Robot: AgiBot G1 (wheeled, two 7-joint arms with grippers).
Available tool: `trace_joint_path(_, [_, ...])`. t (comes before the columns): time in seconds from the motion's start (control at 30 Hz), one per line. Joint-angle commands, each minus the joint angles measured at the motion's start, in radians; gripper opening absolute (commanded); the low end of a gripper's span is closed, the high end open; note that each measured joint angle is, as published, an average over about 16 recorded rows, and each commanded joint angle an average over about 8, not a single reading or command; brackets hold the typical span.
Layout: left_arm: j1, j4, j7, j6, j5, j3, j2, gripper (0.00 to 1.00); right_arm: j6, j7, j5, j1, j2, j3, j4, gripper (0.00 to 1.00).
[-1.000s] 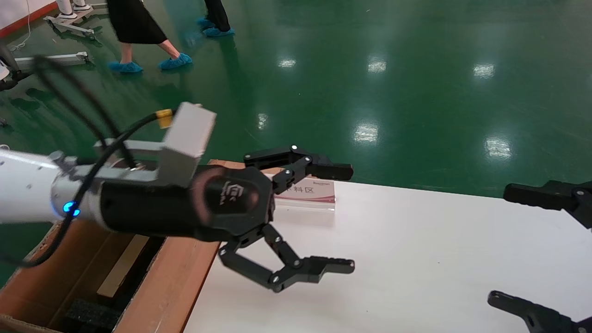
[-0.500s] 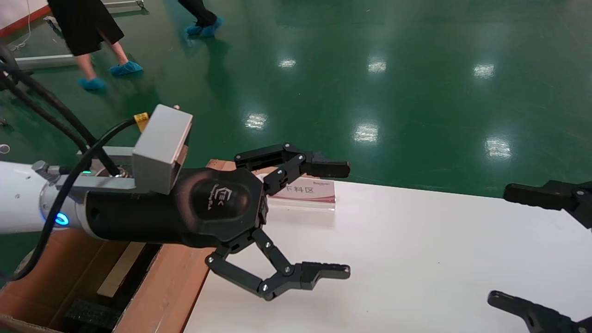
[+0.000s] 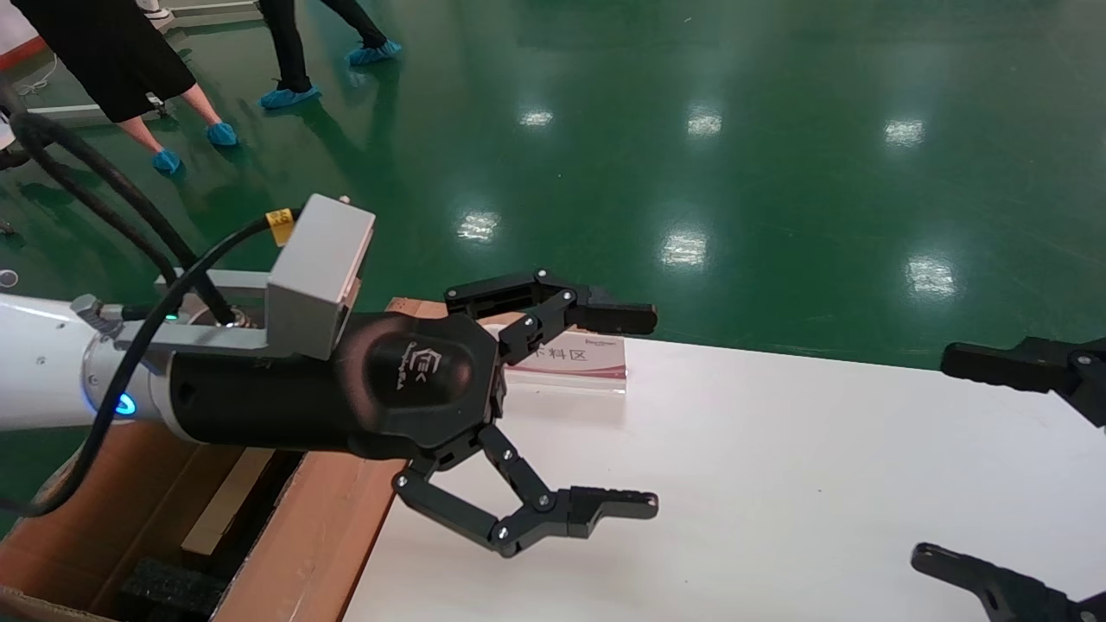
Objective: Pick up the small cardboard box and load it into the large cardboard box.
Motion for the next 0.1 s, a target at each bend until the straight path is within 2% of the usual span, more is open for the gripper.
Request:
trace_joint_path(0.03, [-0.004, 0.001, -0.001, -0.001, 0.001, 0.005, -0.001, 1.0, 0.0, 0.0, 0.0, 0.0, 0.0, 0.0, 0.0, 1.0])
trace_joint_path(0.1, [-0.005, 0.001, -0.001, -0.002, 0.002, 0.007, -0.001, 1.0, 0.0, 0.0, 0.0, 0.0, 0.0, 0.0, 0.0, 1.0])
